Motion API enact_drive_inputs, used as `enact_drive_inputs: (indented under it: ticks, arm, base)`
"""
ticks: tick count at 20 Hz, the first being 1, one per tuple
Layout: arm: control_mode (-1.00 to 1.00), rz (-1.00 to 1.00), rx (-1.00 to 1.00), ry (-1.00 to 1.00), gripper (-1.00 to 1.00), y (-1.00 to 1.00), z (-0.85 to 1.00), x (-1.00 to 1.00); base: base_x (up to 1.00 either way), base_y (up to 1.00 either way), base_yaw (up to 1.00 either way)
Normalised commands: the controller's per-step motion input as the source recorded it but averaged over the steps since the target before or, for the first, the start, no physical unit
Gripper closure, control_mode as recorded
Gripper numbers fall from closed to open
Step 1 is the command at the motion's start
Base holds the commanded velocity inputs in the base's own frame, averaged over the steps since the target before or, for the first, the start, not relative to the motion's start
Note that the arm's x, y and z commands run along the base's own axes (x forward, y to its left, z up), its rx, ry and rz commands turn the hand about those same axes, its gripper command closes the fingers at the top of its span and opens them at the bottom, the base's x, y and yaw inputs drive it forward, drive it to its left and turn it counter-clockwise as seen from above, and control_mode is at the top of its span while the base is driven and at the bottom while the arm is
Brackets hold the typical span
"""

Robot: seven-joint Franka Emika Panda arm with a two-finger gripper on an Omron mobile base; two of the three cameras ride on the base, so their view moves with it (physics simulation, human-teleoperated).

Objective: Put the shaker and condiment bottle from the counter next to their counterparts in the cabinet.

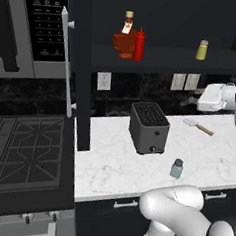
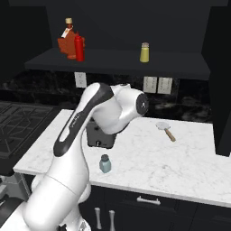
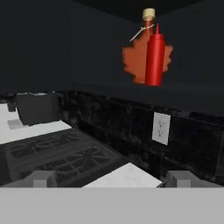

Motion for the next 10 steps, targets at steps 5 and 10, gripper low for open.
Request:
enact_drive_inputs:
  ticks: [5,10]
  arm:
    - [-1.0,0.41,-0.01,0.04,-1.0,-0.34,-1.0,0.1]
    - [-1.0,0.31,-0.11,0.06,-1.0,-0.03,-1.0,0.16]
  base:
    - [0.0,0.0,0.0]
    - [0.0,0.0,0.0]
